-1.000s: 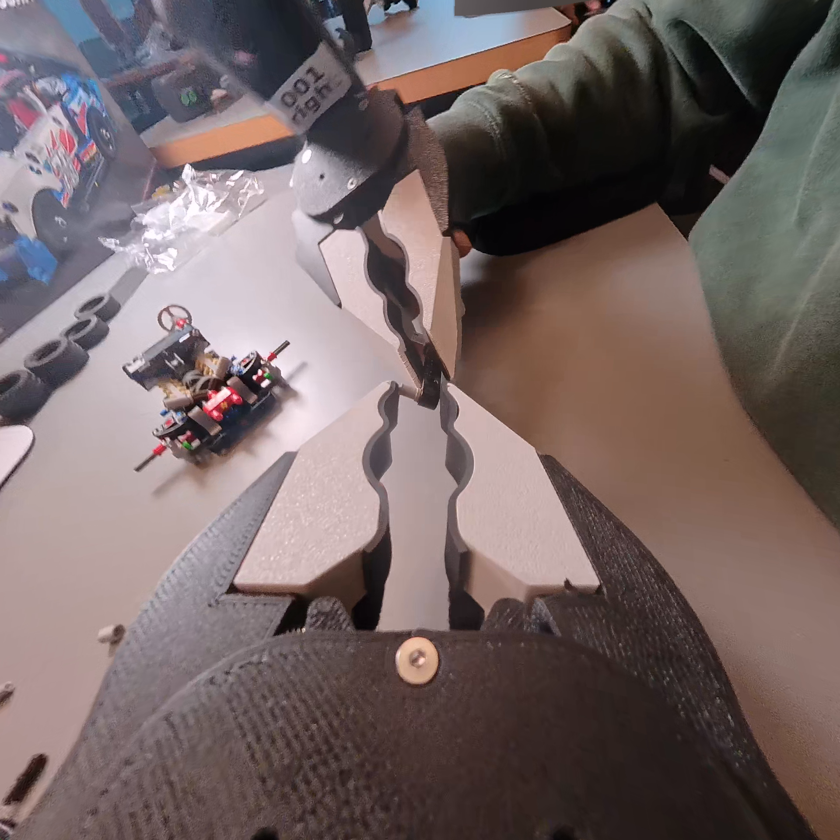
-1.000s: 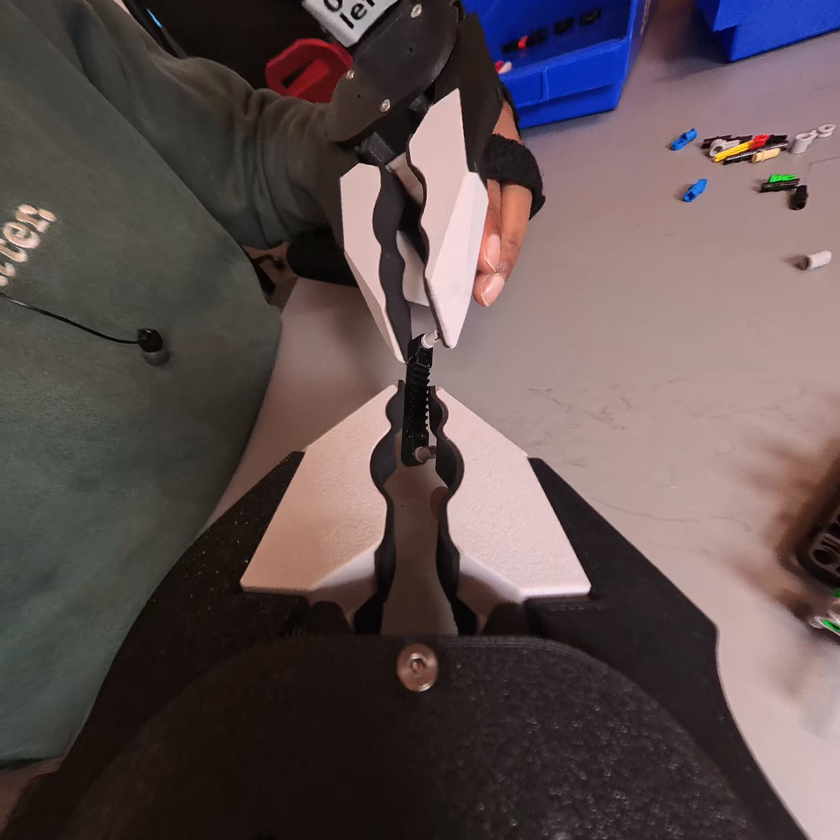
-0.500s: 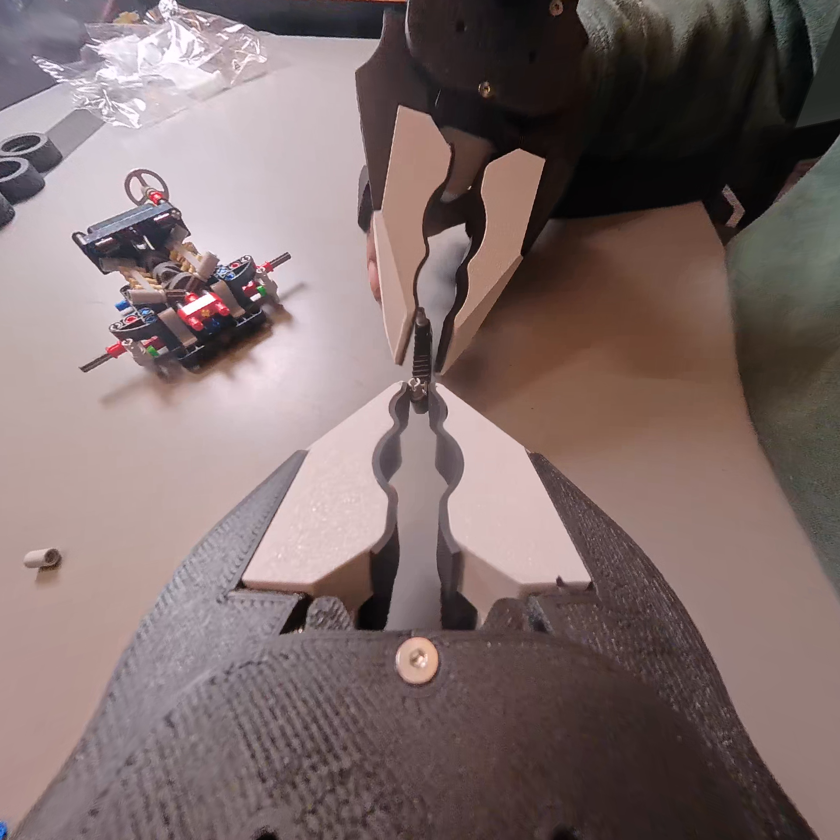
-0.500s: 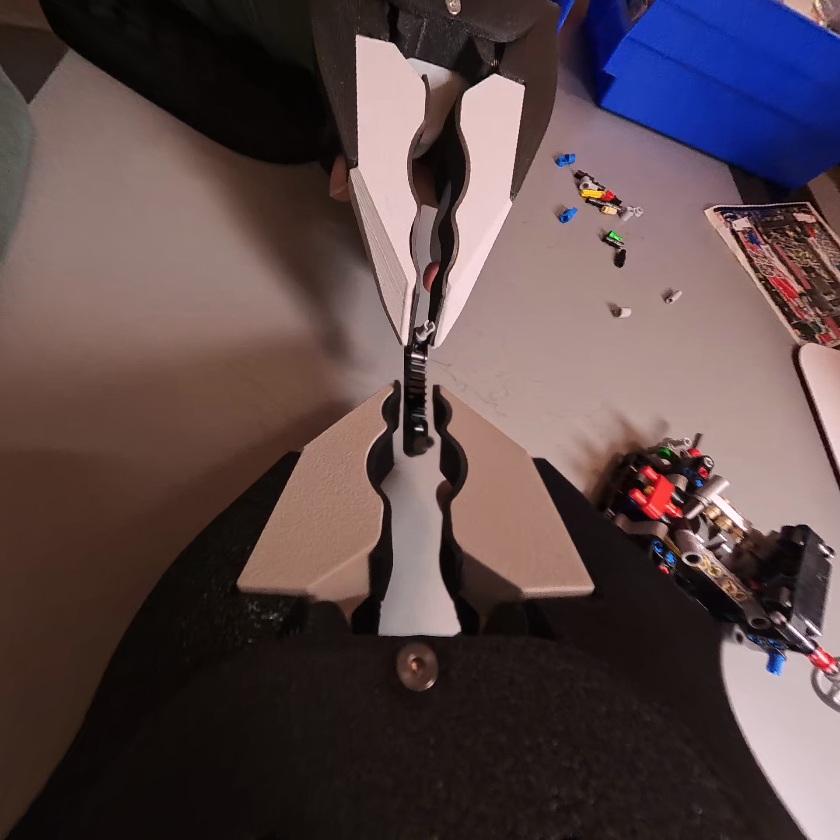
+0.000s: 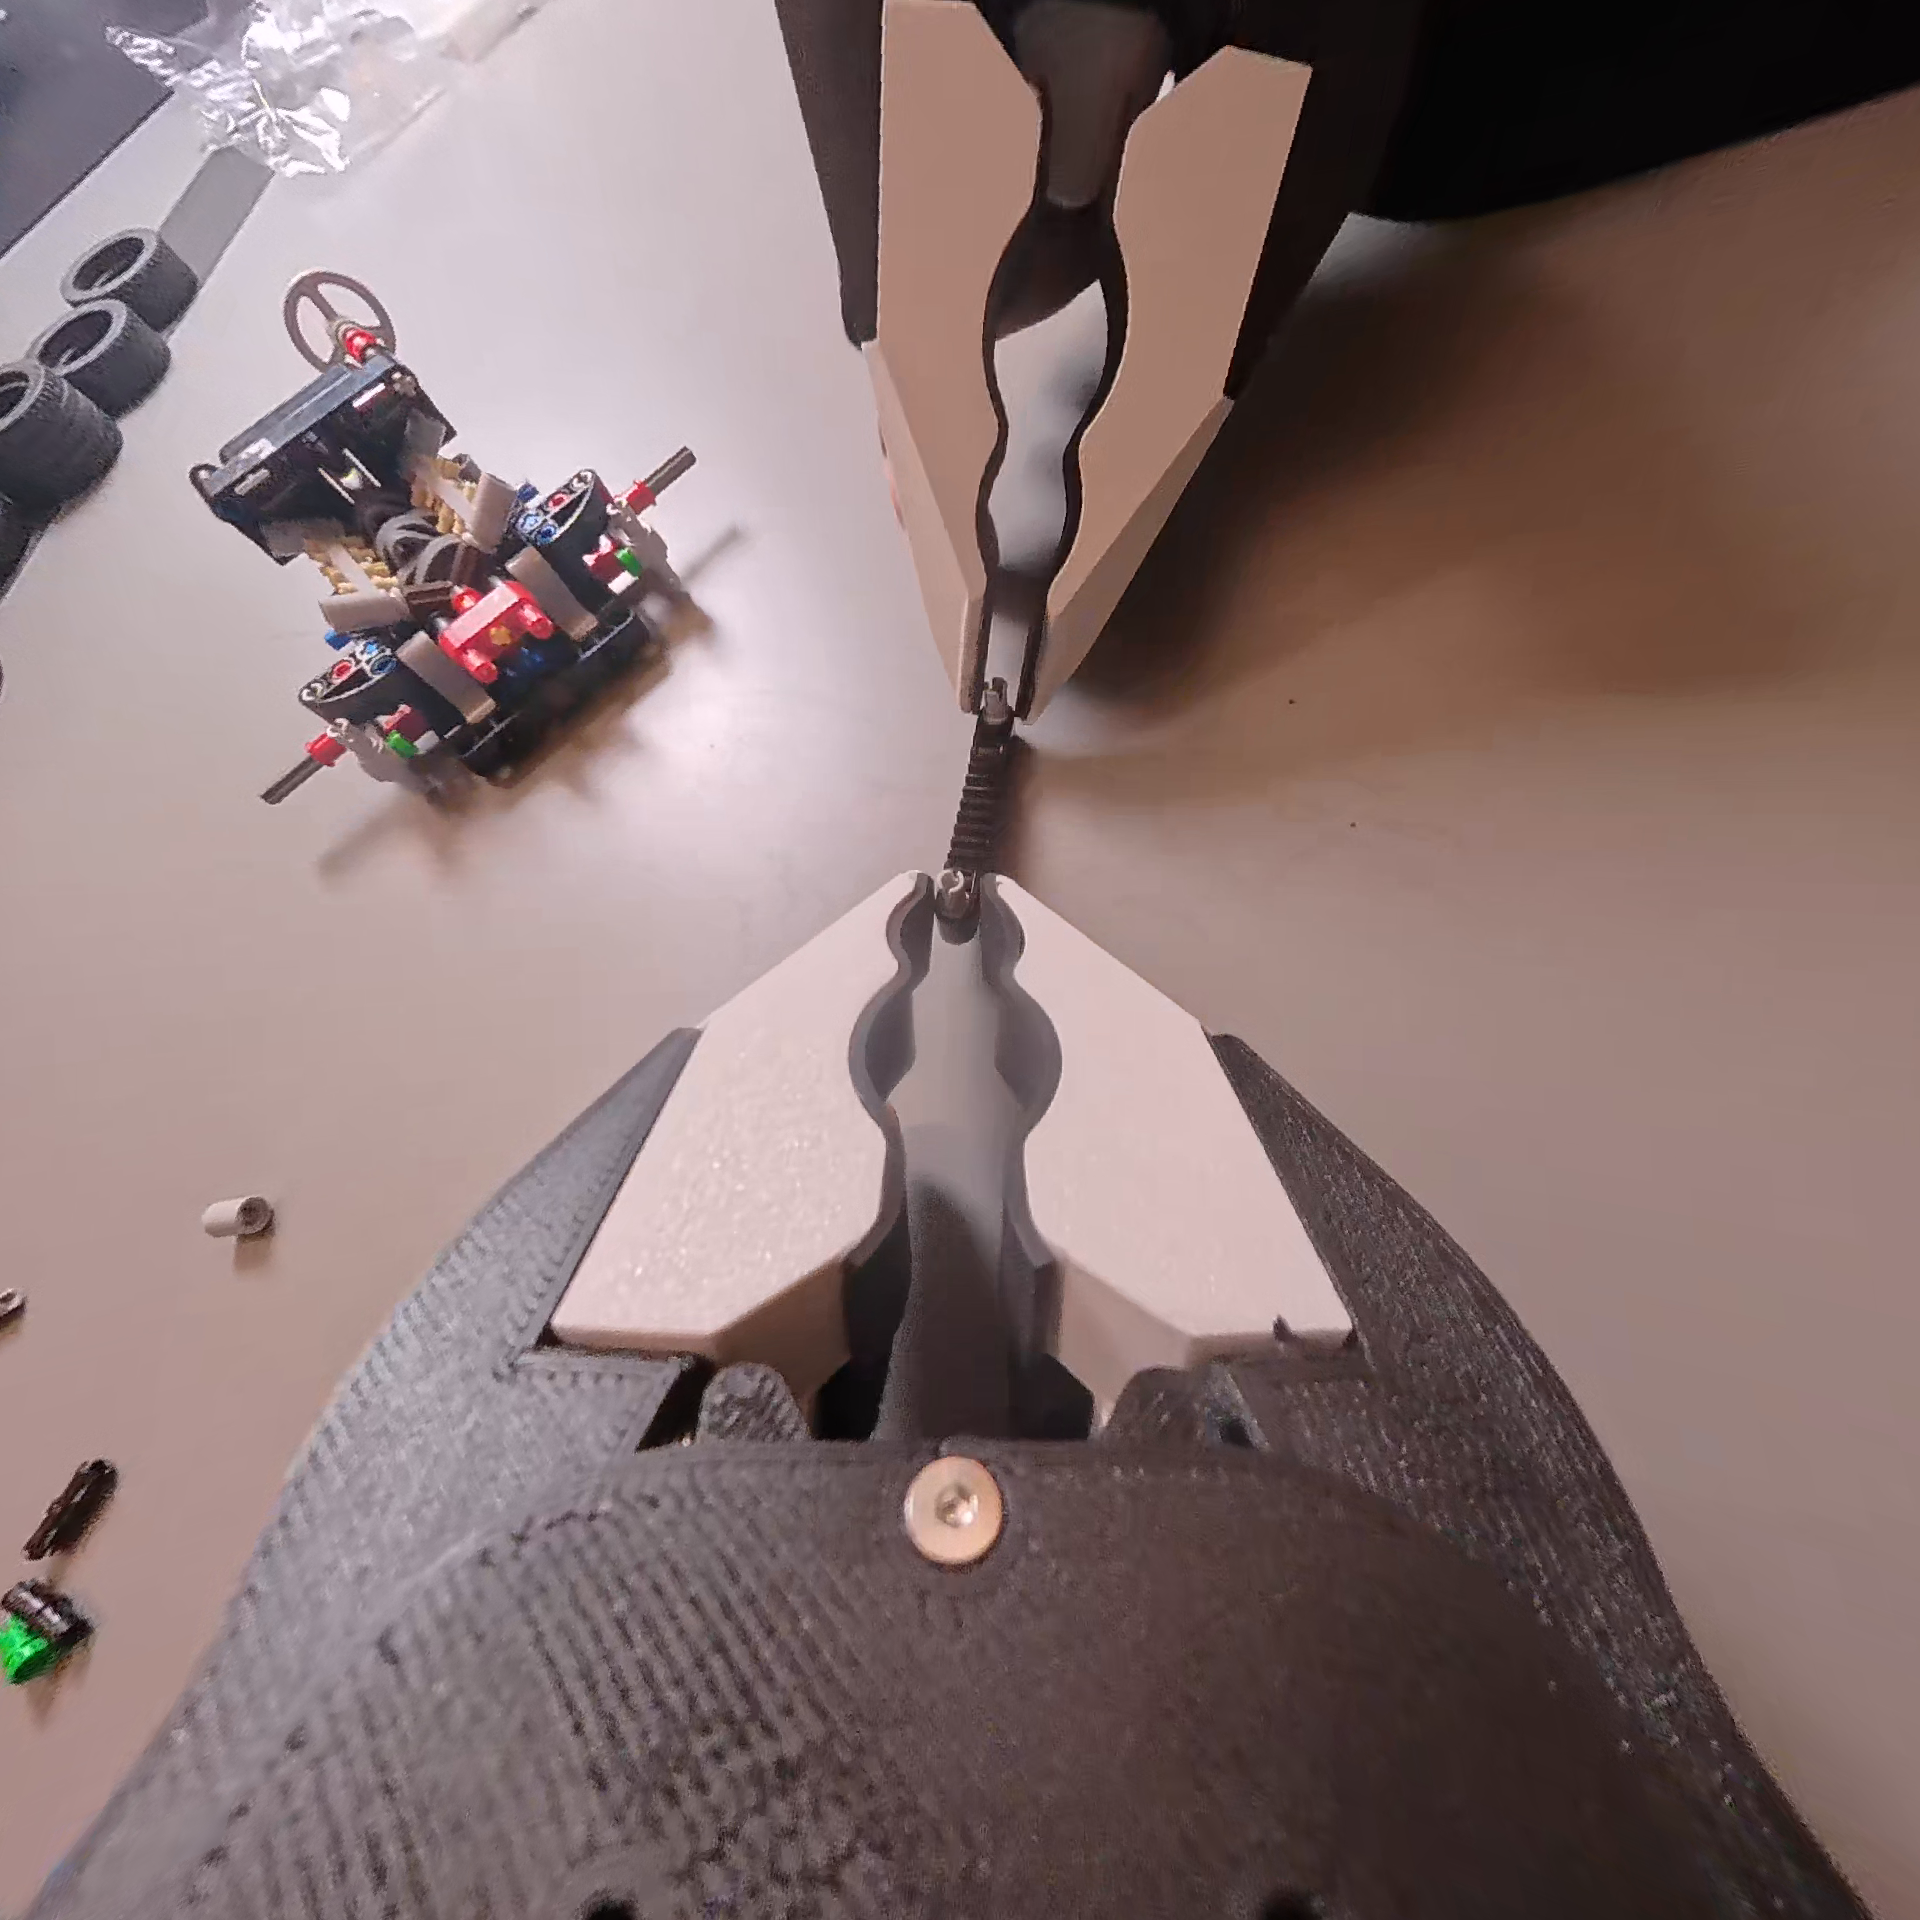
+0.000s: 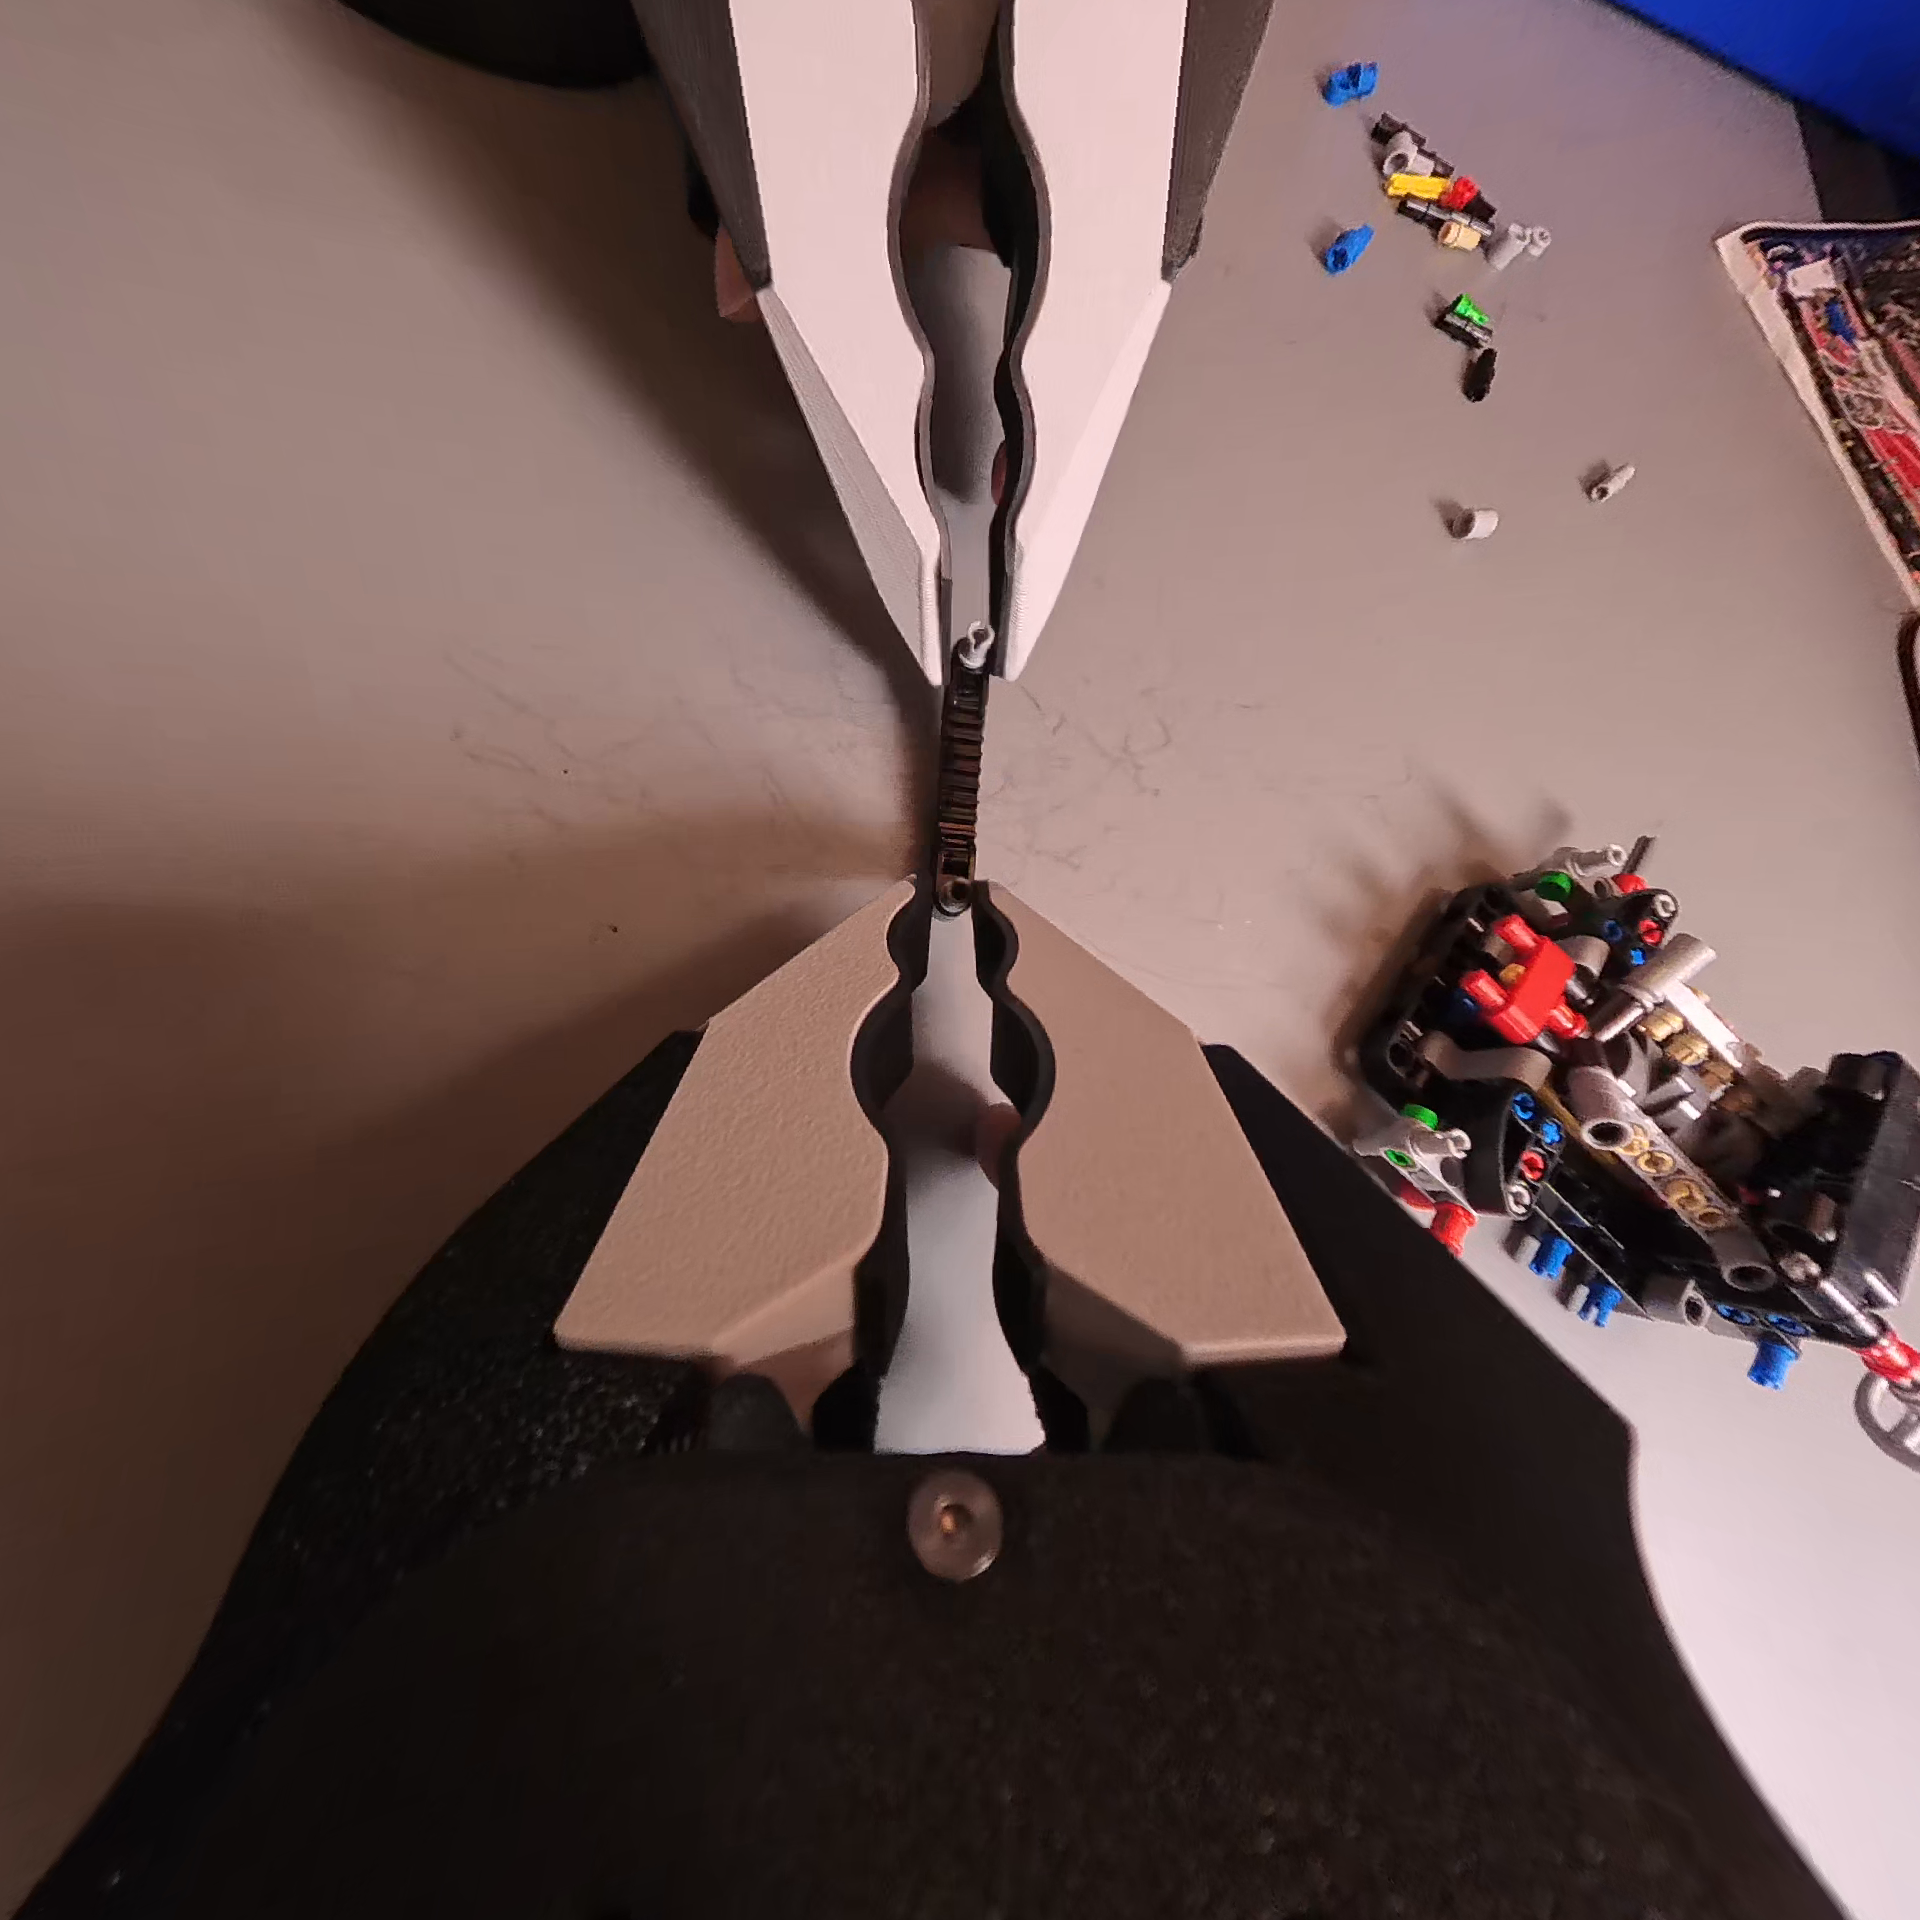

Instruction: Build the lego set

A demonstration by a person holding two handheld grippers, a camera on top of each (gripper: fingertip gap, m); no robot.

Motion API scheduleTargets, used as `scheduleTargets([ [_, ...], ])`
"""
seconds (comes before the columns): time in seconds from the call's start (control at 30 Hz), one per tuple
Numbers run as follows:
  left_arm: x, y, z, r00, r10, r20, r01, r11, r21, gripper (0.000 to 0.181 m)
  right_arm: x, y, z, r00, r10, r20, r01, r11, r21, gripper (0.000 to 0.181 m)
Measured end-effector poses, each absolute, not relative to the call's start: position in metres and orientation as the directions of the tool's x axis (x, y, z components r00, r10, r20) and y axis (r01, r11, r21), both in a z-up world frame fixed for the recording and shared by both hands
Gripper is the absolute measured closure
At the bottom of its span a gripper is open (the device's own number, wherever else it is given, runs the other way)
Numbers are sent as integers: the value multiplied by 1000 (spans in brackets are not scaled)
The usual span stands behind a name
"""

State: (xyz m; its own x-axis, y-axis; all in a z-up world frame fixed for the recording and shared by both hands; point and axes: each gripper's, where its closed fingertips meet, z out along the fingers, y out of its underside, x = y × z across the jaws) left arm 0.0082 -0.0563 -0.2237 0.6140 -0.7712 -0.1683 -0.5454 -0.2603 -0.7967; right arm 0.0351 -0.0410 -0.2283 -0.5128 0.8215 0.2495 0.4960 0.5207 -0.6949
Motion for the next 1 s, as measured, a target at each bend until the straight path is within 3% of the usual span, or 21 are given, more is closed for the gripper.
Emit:
scheduleTargets([
  [0.53, 2, -51, -232, 638, -740, -213, -587, -288, -757, 168, 31, -37, -230, -478, 838, 263, 529, 513, -676, 174],
  [1.0, -22, -29, -188, 797, -589, -139, -339, -245, -908, 153, 24, -31, -230, -406, 865, 294, 564, 490, -665, 173],
])
